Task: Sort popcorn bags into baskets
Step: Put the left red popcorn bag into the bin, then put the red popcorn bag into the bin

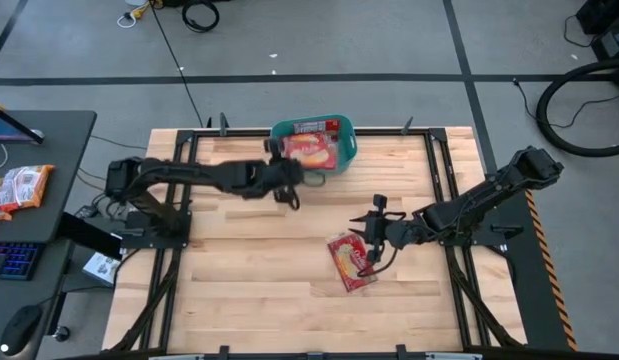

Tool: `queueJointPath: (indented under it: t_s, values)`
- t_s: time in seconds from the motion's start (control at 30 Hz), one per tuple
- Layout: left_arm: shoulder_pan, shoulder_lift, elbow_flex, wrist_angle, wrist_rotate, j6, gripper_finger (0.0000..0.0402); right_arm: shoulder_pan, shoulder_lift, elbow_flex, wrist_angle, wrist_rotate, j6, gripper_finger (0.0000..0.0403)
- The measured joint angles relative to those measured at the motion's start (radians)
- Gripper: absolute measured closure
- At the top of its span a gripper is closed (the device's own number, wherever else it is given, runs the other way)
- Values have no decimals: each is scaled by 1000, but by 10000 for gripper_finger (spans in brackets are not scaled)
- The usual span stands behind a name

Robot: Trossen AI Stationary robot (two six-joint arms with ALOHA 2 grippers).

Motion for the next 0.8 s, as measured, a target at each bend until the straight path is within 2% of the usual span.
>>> queueJointPath:
  t_s: [0.1,0.27,0.47,0.6,0.8]
  values:
    - [74,21,0,76,102,2,394,11,0,0,-1,0,14,289]
    - [164,76,0,147,143,53,394,29,0,0,-6,0,31,289]
    - [249,166,0,198,248,52,377,40,0,0,-10,0,40,289]
    - [262,189,1,204,224,44,341,41,0,0,-15,1,44,289]
    - [231,180,36,185,212,52,258,41,0,0,-27,21,40,289]
